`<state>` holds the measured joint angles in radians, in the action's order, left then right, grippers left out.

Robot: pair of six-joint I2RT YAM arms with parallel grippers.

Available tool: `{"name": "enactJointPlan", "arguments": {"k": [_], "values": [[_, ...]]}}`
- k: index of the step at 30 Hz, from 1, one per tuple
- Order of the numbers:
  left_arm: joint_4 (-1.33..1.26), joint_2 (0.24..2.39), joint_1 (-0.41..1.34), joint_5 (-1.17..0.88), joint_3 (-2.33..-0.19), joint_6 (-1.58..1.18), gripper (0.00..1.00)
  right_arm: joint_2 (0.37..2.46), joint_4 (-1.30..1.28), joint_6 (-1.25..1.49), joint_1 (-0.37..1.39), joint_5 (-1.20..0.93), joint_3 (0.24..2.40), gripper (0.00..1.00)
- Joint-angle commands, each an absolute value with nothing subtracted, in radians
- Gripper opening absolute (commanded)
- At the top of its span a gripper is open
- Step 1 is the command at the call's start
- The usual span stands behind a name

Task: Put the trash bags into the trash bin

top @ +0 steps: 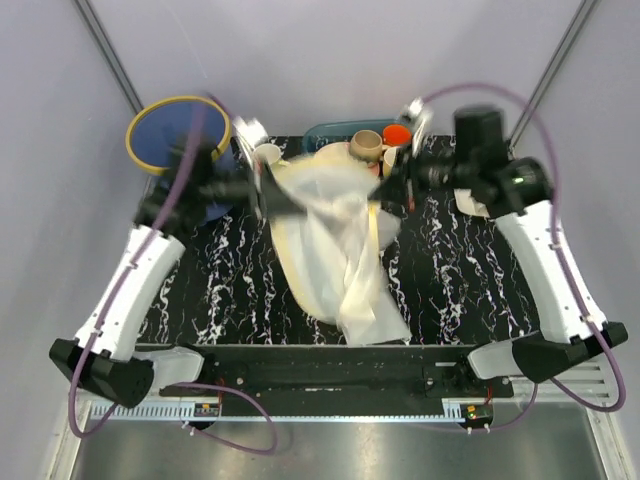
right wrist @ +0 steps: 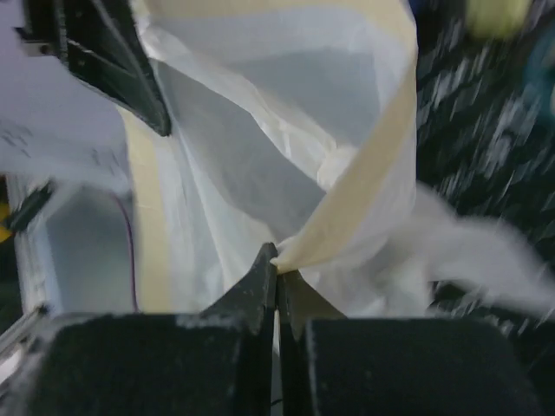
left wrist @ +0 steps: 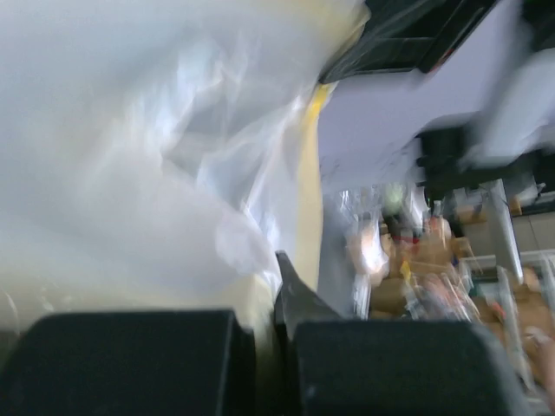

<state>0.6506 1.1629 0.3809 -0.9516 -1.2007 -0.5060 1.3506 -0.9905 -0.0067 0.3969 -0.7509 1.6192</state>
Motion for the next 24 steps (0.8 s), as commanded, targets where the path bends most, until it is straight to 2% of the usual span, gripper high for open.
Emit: {"name": "enactJointPlan", "arguments": {"k": [1,2,3,4,5,6,7,8,9,11,12,13,15,17,20,24], "values": [[-0.161,1.348,0.180,-1.213,-2.054,-1.150,0.00,1.489,-0.960,0.076,0.391,-0.768,2.602,0.00],[-0.280,1.359,0.102,-1.189,-2.151,-1.191,0.00,1.612,-0.972,0.084,0.391,-0.702,2.963,0.00],[-0.158,1.344,0.101,-1.148,-2.097,-1.066,0.00,1.637,-1.000,0.066,0.391,-0.693,3.027,0.00],[-0.255,1.278,0.104,-1.123,-1.986,-1.109,0.00,1.635,-1.014,0.064,0.391,-0.678,3.013,0.00],[-0.407,1.246,0.107,-1.114,-1.863,-1.190,0.00,1.567,-1.020,0.055,0.391,-0.666,2.797,0.00],[-0.381,1.227,0.107,-1.095,-1.729,-1.175,0.00,1.505,-0.982,0.020,0.391,-0.670,2.628,0.00],[-0.303,1.209,0.107,-1.080,-1.692,-1.129,0.00,1.433,-0.901,0.043,0.391,-0.670,2.430,0.00],[-0.284,1.195,0.118,-1.086,-1.631,-1.105,0.00,1.293,-0.808,0.054,0.391,-0.678,2.071,0.00],[-0.247,1.178,0.120,-1.082,-1.512,-1.051,0.00,1.235,-0.675,0.052,0.393,-0.658,1.927,0.00],[-0.113,1.126,0.124,-1.040,-1.404,-0.929,0.00,1.181,-0.650,0.042,0.393,-0.608,1.692,0.00],[0.139,1.100,0.130,-1.001,-1.370,-0.741,0.00,1.187,-0.704,-0.015,0.396,-0.604,1.648,0.00],[0.223,1.092,0.143,-0.944,-1.288,-0.665,0.00,1.189,-0.728,-0.049,0.394,-0.598,1.608,0.00],[0.372,1.071,0.170,-0.983,-1.221,-0.512,0.00,1.154,-0.738,-0.160,0.394,-0.656,1.488,0.00],[0.397,1.040,0.213,-1.083,-1.160,-0.476,0.00,1.093,-0.715,-0.149,0.394,-0.725,1.430,0.00],[0.390,0.967,0.247,-1.102,-1.195,-0.465,0.00,1.072,-0.736,-0.089,0.394,-0.796,1.495,0.00],[0.418,0.991,0.148,-1.065,-1.345,-0.509,0.00,1.039,-0.742,-0.069,0.394,-0.697,1.586,0.00]]}}
